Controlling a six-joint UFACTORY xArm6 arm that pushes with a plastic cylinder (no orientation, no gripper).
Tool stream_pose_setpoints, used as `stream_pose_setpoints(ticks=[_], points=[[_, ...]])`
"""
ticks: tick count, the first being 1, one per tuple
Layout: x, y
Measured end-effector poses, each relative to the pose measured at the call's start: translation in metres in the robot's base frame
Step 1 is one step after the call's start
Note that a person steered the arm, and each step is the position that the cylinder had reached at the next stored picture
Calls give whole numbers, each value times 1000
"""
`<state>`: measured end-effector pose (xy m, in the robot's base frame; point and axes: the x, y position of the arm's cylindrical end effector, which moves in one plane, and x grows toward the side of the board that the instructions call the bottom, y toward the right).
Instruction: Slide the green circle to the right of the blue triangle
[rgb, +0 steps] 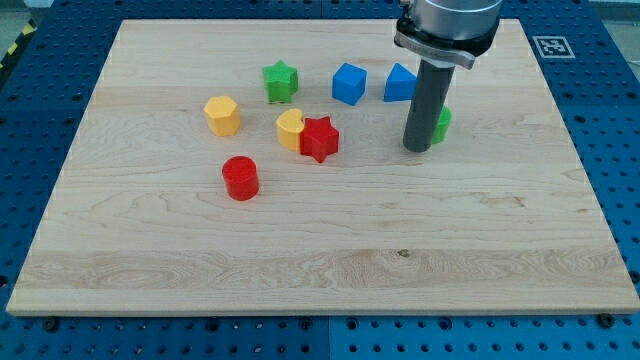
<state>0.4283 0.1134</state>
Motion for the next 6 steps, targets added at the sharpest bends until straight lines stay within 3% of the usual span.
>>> stream_pose_setpoints(ticks=[3, 6], points=[[-30, 22], [-27, 47]])
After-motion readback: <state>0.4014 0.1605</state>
